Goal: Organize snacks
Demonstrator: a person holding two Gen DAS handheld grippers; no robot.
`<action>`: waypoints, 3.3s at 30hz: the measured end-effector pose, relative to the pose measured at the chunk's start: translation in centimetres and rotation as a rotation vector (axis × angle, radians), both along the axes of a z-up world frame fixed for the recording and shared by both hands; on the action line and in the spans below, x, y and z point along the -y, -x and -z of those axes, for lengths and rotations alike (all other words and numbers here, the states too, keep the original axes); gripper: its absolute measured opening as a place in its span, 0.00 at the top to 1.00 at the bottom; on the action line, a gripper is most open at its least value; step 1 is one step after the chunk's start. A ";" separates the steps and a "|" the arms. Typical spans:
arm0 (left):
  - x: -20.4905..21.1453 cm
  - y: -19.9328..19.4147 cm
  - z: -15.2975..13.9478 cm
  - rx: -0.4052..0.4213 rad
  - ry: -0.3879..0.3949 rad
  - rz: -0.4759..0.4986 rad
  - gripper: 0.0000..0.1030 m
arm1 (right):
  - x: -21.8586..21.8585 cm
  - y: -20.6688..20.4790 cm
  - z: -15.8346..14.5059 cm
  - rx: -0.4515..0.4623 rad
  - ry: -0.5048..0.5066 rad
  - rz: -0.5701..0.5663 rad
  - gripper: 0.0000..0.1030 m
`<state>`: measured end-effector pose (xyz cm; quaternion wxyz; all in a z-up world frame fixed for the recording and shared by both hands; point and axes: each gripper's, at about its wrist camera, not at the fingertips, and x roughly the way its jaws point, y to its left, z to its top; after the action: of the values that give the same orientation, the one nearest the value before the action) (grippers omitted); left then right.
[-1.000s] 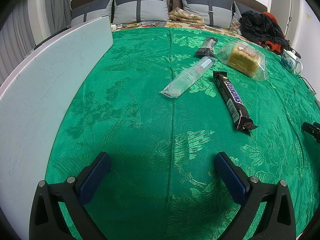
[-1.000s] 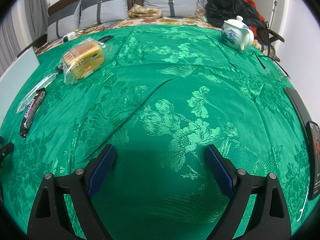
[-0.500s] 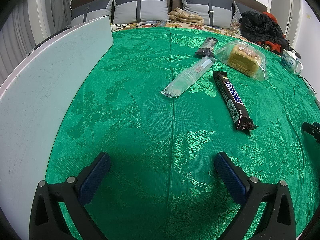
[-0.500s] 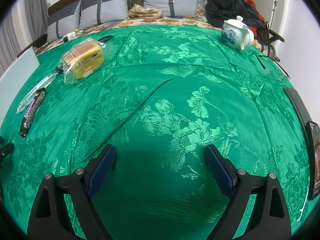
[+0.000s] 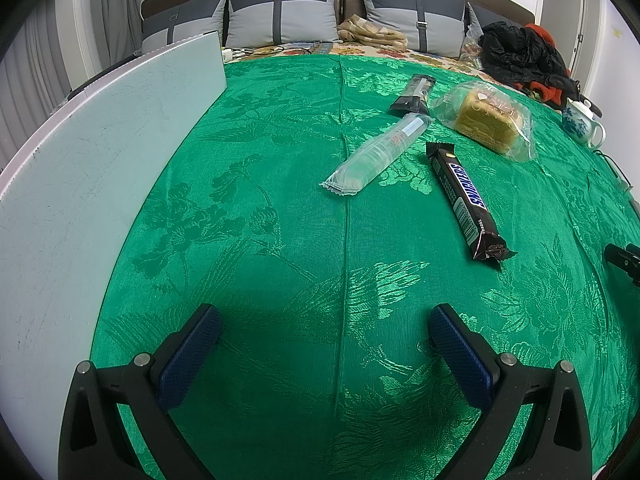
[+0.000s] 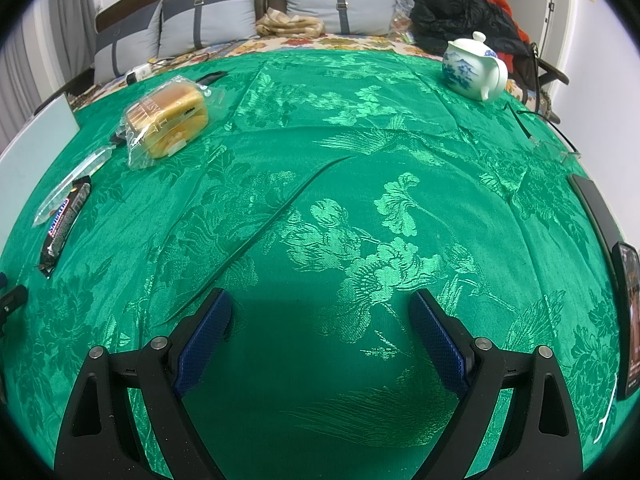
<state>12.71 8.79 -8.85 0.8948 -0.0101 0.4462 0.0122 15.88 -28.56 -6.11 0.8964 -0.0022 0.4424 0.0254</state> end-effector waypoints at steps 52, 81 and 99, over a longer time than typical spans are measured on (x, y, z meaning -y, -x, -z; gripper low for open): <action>0.5 -2.3 -3.1 -0.102 0.048 -0.006 0.83 | 0.0 0.0 0.0 0.000 0.000 -0.001 0.09; -3.4 -2.5 0.1 -0.021 -0.005 -0.071 0.00 | 0.0 0.0 0.0 0.000 0.000 -0.001 0.09; -3.8 -2.7 0.1 -0.020 0.000 -0.025 0.00 | -5.6 -1.5 -2.5 -0.066 -0.139 -0.040 0.10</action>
<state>15.42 12.61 -8.97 0.8901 -0.0158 0.4548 0.0236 17.35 -22.97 -3.64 0.8787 0.0520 0.4687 0.0742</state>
